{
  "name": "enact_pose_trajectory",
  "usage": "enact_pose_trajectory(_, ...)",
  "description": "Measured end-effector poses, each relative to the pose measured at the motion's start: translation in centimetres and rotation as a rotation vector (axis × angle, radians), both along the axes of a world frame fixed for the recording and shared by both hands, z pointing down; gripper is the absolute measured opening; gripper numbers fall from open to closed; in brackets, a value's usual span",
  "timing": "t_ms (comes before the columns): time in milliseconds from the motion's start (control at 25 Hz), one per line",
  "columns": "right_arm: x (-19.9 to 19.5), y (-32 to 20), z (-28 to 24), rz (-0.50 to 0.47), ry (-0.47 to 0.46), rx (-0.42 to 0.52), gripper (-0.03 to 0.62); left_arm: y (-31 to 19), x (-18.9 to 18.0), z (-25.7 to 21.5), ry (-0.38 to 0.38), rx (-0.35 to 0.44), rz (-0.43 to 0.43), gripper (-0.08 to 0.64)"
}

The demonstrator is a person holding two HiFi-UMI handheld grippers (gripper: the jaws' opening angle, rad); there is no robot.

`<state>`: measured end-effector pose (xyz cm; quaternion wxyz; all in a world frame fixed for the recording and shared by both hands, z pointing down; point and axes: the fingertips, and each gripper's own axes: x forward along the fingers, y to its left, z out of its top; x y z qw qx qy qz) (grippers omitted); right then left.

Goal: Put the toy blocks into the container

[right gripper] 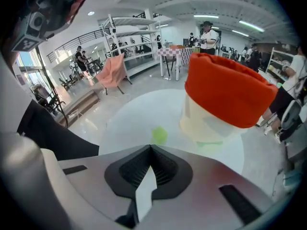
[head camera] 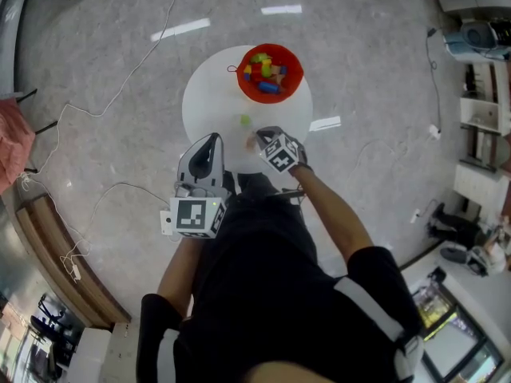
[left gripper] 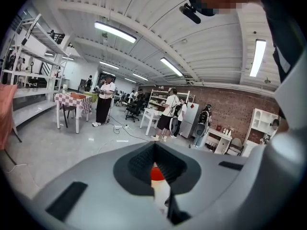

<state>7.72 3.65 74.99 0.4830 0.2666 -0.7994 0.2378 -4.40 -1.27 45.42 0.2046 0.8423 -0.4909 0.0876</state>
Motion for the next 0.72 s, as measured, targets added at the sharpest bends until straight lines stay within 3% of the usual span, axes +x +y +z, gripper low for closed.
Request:
enact_pose_trajectory(200, -0.4, 1.8, 2.3, -0.091, 0.049, -0.109, -0.001, -0.2, -0.3, 0.4, 0.002, -0.012, -0.010, -0.008)
enact_pose_trajectory(320, -0.3, 2.1, 3.1, -0.161, 0.099, -0.110, 0.009, -0.3, -0.3, 0.5, 0.003, -0.010, -0.007, -0.008)
enact_pose_trajectory(440, -0.3, 1.8, 4.0, -0.174, 0.117, -0.109, 0.047, -0.4, -0.5, 1.0, 0.000, -0.018, -0.010, -0.008)
enact_pose_trajectory(720, 0.1, 1.8, 6.0, -0.188, 0.157, -0.160, 0.055, -0.8, -0.8, 1.2, 0.002, -0.025, -0.020, -0.008)
